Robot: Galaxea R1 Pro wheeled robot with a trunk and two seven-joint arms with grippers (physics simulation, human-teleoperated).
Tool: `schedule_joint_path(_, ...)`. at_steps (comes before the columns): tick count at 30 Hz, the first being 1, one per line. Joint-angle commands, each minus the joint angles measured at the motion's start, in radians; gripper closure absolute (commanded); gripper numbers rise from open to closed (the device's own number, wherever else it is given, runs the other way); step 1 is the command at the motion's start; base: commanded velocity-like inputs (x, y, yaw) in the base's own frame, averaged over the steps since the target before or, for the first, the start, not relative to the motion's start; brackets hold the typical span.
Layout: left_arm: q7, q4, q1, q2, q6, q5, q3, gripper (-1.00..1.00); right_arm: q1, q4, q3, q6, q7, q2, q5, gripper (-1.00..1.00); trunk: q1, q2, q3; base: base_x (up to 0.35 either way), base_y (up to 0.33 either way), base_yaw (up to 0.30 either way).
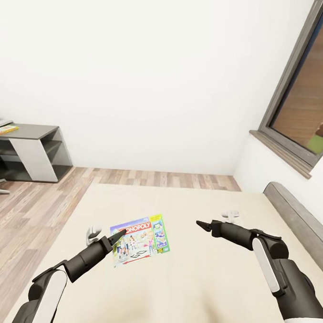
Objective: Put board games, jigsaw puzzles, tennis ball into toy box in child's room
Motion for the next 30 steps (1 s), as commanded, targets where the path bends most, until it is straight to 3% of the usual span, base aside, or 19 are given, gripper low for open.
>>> schedule_joint_path(1,-0.003,0.000,-0.001,-0.001,0.006,0.002,0.002,1.00,-0.001,-0.001,0.001,0.006,-0.001,-0.001,-0.004,-1.00,0.001,-0.002,0.000,0.000,0.000,-0.026)
schedule_joint_path(30,-0.002,0.029,-0.001,-0.001,0.006,0.006,0.005,1.00,-0.001,-0.001,0.001,0.007,-0.001,0.000,-0.006,-1.00,0.001,-0.002,0.047,0.000,0.000,-0.085)
